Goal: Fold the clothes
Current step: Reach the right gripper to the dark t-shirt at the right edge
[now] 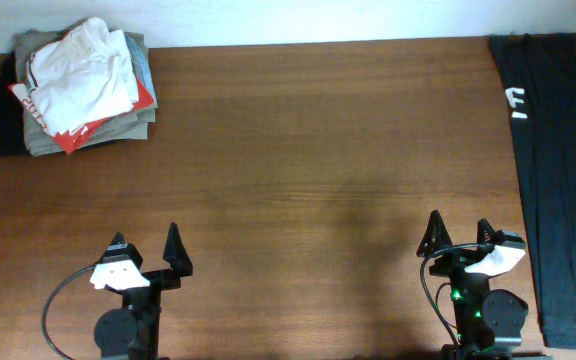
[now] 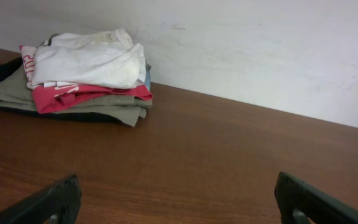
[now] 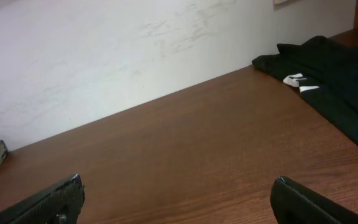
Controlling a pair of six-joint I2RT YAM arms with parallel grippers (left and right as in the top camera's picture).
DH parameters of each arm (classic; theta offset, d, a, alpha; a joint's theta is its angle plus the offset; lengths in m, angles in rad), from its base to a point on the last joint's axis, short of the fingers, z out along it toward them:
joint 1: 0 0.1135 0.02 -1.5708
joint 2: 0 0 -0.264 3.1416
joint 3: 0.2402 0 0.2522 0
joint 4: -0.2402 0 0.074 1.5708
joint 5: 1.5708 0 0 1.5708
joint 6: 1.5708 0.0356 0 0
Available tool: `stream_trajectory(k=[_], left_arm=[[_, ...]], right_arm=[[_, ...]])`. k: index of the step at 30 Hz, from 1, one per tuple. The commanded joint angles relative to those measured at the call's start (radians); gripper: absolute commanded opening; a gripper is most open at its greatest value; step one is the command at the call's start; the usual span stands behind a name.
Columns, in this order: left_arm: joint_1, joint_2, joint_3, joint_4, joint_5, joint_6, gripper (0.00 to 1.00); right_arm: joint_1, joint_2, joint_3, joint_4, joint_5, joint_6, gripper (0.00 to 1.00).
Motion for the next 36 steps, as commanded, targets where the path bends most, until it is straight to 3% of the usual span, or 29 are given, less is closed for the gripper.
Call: stream_trajectory(k=[1,21,22,23,24,25,28,30,32,34,35,36], left_arm=[[-0.004,-0.008,-0.008,-0.002,-0.014,0.012,0.99],[-0.004,-0.008,-0.008,-0.002,-0.014,0.012,0.99],[-0.004,-0.008,-0.008,-0.002,-0.014,0.012,0.99],[-0.004,-0.008,-0.008,-0.002,-0.014,0.012,0.99],[-0.004,-0.008,-0.008,-0.002,-0.014,0.012,0.99],[-0.004,-0.008,-0.008,-0.002,-0.014,0.012,0.99],[-0.004,-0.008,-0.008,-0.002,-0.014,0.012,0.99],[-0.004,-0.008,-0.008,-0.002,-0.014,0.012,0.99],[-0.004,-0.008,-0.008,-0.002,-0.014,0.012,0.99],[-0.004,-0.008,-0.008,-0.002,-0.014,0.012,0.99],[-0.004,-0.008,-0.008,-0.002,-0.014,0.012,0.99],[-0.004,-0.008,-0.008,-0.002,-0.014,0.012,0.99]], right_arm=[[-0.004,-0.006,-0.005,-0.005,0.008,0.0,0.99],[-0.004,-0.006,-0.005,-0.005,0.008,0.0,0.99],[-0.004,-0.006,-0.005,0.003,-0.025,0.045,0.99],[-0.004,-0.006,-0.005,0.019,-0.243,0.249,0.99],[-0.004,-0.006,-0.005,0.026,-0.434,0.347,0.99],[-0.004,-0.006,-0.005,0.025,-0.608,0.355,0.99],[-0.004,-0.006,-0.005,0.094,-0.68,0.415,0.99],[-0.004,-0.006,0.011,0.283,-0.704,0.372,0.99],[-0.004,-0.003,0.066,0.291,-0.621,0.291,0.99],[-0.004,0.116,0.245,0.198,-0.404,0.043,0.99],[-0.004,0.26,0.372,0.117,-0.264,-0.103,0.99],[-0.004,0.333,0.435,0.086,-0.19,-0.15,0.99]])
